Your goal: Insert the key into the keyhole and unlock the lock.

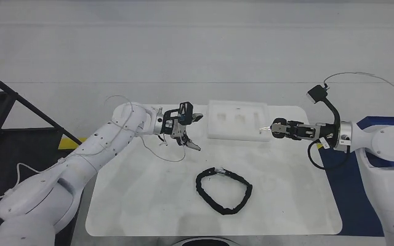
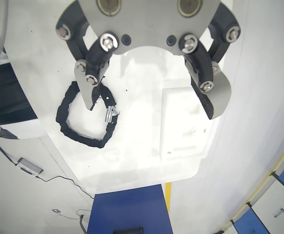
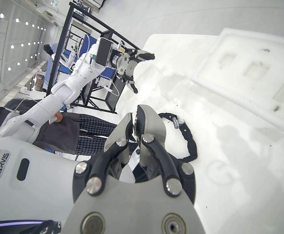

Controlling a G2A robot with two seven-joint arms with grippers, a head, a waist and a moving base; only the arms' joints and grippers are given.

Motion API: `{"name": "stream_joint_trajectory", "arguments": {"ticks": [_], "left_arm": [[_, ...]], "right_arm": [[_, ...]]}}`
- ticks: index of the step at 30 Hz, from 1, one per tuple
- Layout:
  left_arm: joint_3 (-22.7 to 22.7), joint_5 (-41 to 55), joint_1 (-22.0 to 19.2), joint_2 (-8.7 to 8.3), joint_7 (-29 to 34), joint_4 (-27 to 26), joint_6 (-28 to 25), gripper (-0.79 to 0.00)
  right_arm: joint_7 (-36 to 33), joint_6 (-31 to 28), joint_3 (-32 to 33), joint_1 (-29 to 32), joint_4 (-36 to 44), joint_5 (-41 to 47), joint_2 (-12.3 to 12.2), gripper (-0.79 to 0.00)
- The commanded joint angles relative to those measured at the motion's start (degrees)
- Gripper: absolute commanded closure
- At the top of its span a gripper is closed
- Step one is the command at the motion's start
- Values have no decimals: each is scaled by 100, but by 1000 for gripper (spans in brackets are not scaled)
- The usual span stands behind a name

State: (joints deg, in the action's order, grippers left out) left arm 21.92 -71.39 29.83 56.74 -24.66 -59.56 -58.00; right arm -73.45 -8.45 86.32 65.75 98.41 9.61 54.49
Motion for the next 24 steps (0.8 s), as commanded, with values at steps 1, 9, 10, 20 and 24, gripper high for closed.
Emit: {"name": "stream_joint_trajectory", "arguments": {"ticks": [1, 9, 10, 20, 24], "left_arm": [[-275, -69, -129, 128, -205, 251, 0, -785], [-1138, -445, -501, 448, -680, 722, 0, -785], [-1138, -445, -501, 448, -680, 722, 0, -785], [-1138, -445, -501, 448, -680, 722, 0, -785], [-1138, -445, -501, 448, -680, 722, 0, -785]], "right_arm": [[0, 0, 0, 0, 0, 0, 0, 0], [0, 0, 0, 0, 0, 0, 0, 0], [0, 0, 0, 0, 0, 0, 0, 0], [0, 0, 0, 0, 0, 0, 0, 0], [0, 0, 0, 0, 0, 0, 0, 0]]}}
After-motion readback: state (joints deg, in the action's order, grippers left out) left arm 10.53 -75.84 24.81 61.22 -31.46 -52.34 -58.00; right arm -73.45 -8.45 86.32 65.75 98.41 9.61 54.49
